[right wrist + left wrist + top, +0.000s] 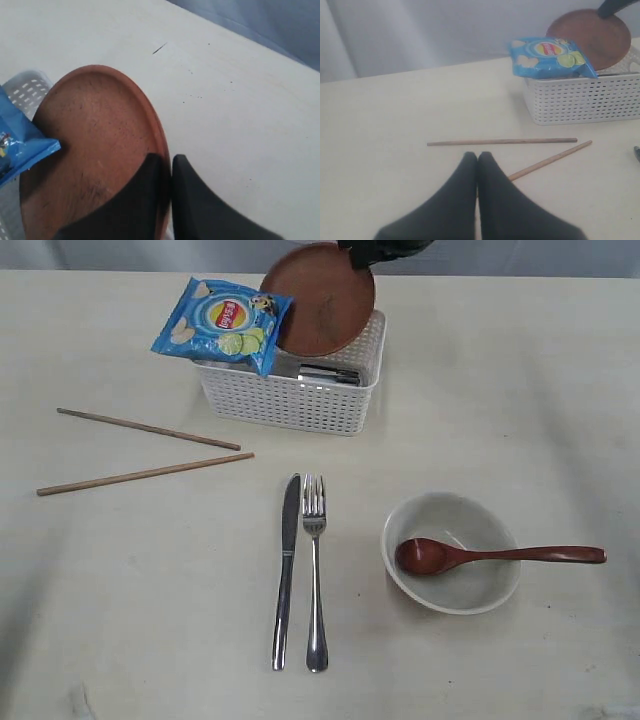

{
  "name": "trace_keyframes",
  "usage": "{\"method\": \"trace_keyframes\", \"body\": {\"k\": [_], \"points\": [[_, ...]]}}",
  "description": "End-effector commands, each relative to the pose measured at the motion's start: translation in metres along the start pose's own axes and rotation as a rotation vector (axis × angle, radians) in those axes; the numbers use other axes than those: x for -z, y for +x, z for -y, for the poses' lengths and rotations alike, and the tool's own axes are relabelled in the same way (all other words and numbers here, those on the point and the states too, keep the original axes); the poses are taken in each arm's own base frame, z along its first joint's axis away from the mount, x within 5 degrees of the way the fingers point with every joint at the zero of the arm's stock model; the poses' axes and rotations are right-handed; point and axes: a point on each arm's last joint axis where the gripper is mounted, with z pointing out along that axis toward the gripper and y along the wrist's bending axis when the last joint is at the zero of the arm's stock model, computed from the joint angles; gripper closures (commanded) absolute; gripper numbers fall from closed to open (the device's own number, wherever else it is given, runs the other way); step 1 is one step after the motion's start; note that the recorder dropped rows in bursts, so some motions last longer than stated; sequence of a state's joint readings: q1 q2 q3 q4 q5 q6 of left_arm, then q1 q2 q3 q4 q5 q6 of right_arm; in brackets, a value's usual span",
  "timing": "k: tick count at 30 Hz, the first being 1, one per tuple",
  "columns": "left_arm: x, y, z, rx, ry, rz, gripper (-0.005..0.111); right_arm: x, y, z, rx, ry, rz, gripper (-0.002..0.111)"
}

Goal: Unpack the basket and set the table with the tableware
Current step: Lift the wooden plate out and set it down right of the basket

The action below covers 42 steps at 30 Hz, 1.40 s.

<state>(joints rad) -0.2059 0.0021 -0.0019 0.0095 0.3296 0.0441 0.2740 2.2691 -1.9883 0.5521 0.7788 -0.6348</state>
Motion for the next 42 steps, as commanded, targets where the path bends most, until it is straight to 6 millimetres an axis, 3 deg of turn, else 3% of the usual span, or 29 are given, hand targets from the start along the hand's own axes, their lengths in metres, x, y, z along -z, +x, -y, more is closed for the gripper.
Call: {"method": "trace_keyframes", "body": {"k": [1, 16, 21, 26, 30, 34, 42], "points": [[0.0, 0.0, 0.0, 0.0, 0.006, 0.009, 0.107, 0.022, -0.006, 0.0, 0.067, 0.047, -0.034, 0.109], [0.0, 0.0, 0.0, 0.0, 0.006, 0.009, 0.107, 0.081, -0.016, -0.003, 0.095, 0.202, -0.131, 0.109], [0.0, 0.0, 0.0, 0.0, 0.006, 0.009, 0.107, 0.105, -0.007, 0.024, -0.052, 0.219, -0.149, 0.109], [0.0, 0.0, 0.0, 0.0, 0.006, 0.009, 0.107, 0.14, 0.013, 0.069, -0.205, 0.23, -0.174, 0.109], [0.0, 0.0, 0.0, 0.0, 0.006, 0.009, 0.107, 0.158, 0.029, 0.092, -0.293, 0.241, -0.207, 0.109], [0.0, 0.0, 0.0, 0.0, 0.006, 0.009, 0.107, 0.152, 0.049, 0.105, -0.369, 0.22, -0.227, 0.109], [0.0, 0.0, 0.0, 0.0, 0.006, 0.009, 0.107, 0.091, 0.114, 0.108, -0.54, 0.218, -0.164, 0.109]]}}
